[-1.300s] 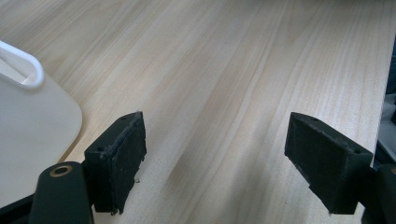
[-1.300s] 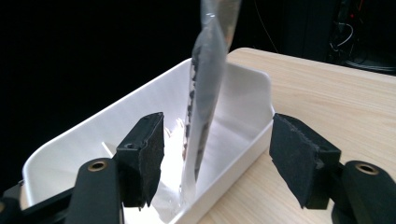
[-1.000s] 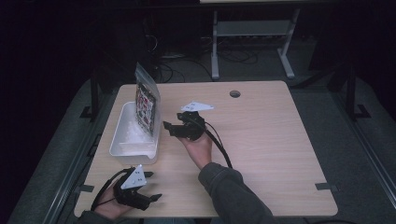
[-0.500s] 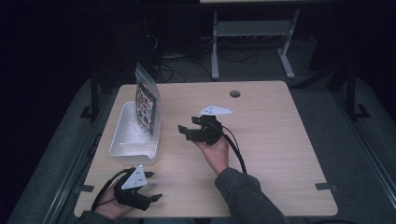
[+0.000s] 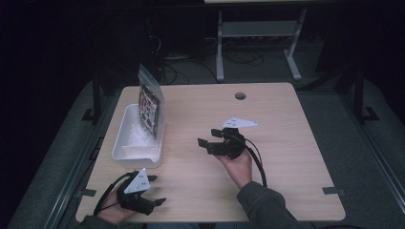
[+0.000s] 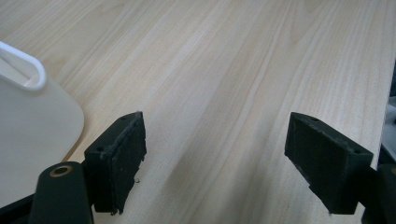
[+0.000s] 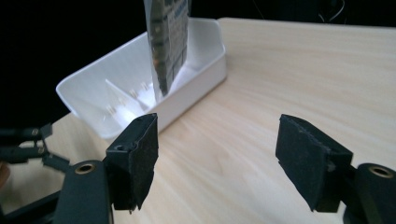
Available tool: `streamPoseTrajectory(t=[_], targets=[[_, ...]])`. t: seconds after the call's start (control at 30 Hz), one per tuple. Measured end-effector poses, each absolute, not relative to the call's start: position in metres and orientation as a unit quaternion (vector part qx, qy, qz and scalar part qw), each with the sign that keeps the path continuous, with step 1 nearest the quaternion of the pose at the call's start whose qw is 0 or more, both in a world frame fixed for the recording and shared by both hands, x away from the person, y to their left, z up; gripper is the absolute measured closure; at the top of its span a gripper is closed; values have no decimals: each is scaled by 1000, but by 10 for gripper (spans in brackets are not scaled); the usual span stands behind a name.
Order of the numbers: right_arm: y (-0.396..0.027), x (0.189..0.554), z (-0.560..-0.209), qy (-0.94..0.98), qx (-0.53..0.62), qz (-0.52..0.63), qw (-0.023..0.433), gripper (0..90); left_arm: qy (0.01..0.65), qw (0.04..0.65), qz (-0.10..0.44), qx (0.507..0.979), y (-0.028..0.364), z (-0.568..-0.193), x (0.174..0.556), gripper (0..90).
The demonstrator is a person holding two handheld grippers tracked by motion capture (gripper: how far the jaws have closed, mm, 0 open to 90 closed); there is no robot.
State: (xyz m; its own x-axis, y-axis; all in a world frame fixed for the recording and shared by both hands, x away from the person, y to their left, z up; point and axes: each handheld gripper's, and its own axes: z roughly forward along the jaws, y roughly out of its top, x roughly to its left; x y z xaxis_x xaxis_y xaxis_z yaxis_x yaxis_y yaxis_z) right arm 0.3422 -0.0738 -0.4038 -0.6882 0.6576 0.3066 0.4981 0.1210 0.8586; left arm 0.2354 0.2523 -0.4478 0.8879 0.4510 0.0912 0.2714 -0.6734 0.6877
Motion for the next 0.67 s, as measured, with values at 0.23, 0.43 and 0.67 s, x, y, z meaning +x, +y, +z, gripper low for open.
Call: streamPoseTrajectory(t=[0.23,0.43,0.67], targets=[[-95,324,-418,753,394,522,68,279,200,350,126,906,251,-448,236,201],[-107,310,-431,758,397,514,59,271,202,352,127,905,251,-448,236,201],[-111,294,-444,768,387,507,56,248,199,352,127,906,251,-448,236,201]])
